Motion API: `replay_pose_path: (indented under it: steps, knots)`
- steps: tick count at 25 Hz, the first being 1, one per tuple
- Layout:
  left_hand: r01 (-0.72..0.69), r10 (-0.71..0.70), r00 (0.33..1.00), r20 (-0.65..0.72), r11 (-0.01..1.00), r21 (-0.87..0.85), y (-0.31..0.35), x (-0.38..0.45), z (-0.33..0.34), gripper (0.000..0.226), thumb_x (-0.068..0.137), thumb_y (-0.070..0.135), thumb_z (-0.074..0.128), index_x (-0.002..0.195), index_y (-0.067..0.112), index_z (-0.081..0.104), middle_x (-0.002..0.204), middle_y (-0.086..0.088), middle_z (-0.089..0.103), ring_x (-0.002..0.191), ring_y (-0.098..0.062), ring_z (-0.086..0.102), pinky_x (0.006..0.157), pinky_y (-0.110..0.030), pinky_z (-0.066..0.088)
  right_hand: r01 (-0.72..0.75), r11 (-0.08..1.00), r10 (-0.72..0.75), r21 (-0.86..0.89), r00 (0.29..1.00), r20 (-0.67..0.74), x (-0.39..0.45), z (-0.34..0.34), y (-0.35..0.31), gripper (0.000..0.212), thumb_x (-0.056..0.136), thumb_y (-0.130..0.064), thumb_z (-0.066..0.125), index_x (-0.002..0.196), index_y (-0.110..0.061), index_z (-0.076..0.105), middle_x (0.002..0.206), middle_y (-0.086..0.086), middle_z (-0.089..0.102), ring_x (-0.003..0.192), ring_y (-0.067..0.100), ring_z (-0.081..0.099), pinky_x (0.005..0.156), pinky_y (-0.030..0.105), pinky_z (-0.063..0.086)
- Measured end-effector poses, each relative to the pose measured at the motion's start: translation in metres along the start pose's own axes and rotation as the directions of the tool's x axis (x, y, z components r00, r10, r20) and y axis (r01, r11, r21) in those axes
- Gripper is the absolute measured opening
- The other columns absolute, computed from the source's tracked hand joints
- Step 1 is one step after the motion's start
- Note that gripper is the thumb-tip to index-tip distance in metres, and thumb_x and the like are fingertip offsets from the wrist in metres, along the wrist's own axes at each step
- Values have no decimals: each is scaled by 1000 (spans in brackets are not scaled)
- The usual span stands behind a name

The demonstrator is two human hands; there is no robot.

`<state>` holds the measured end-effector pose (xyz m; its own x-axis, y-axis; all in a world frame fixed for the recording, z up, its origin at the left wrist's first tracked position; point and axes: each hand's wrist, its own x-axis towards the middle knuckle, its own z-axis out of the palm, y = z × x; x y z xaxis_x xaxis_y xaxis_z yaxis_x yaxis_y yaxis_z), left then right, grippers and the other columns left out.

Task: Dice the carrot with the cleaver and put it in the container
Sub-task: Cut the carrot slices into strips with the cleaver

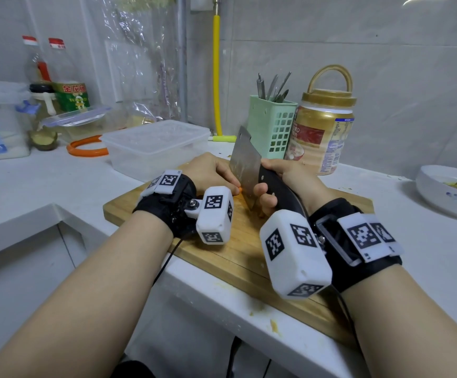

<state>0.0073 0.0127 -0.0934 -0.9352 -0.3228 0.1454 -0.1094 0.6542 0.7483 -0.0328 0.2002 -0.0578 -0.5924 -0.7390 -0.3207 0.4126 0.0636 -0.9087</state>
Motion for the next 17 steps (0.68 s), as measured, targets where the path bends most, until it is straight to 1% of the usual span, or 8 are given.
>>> replay_pose_path:
  steps: [3,6,9,11,14,15,17]
  knots:
    - [1,-1,1000,3,1000,-1,1,0,1,10,70,18,85,74,25,79,77,8,74,88,-13,69,94,-42,53,-28,1000,28,-3,999,17,3,-4,-1,23,99,-34,45,109,-13,41,55,4,42,29,13,38,34,13,32]
    - [13,-14,999,33,1000,10,2,0,0,10,71,19,84,74,27,78,79,9,75,89,-13,69,94,-42,53,-21,1000,21,3,1000,23,3,-8,1,21,99,-34,44,103,-13,41,55,4,42,29,13,38,35,13,32]
    - [27,-28,999,28,999,32,2,2,0,12,70,19,84,74,28,78,84,7,74,92,-15,68,93,-41,53,-14,999,13,41,999,38,3,-11,2,19,99,-33,43,100,-15,40,55,3,43,30,13,37,36,13,31]
    - [23,-25,999,29,999,42,3,3,-1,13,71,17,83,75,27,77,83,8,73,88,-13,68,89,-36,55,-10,997,7,71,999,52,3,-14,2,18,99,-33,43,95,-16,40,53,3,44,30,13,38,37,13,30]
    - [13,-14,999,49,1000,20,6,0,-1,11,73,12,82,78,20,77,71,17,70,75,-3,63,77,-25,51,-2,996,-2,86,999,49,2,-17,3,20,99,-33,44,91,-15,39,53,2,44,30,13,38,40,14,29]
    - [10,-11,999,53,1000,9,7,-1,-1,10,73,11,82,78,19,77,71,17,70,74,-1,63,75,-22,50,1,995,-5,95,999,49,2,-17,4,21,99,-33,44,91,-15,39,53,2,44,30,13,38,40,14,29]
    - [18,-18,999,45,1000,-11,8,-2,0,9,73,13,83,78,18,78,79,11,74,79,-2,64,79,-22,50,12,992,-17,123,999,42,3,-19,4,22,99,-33,44,89,-14,39,54,3,43,30,13,38,39,13,30]
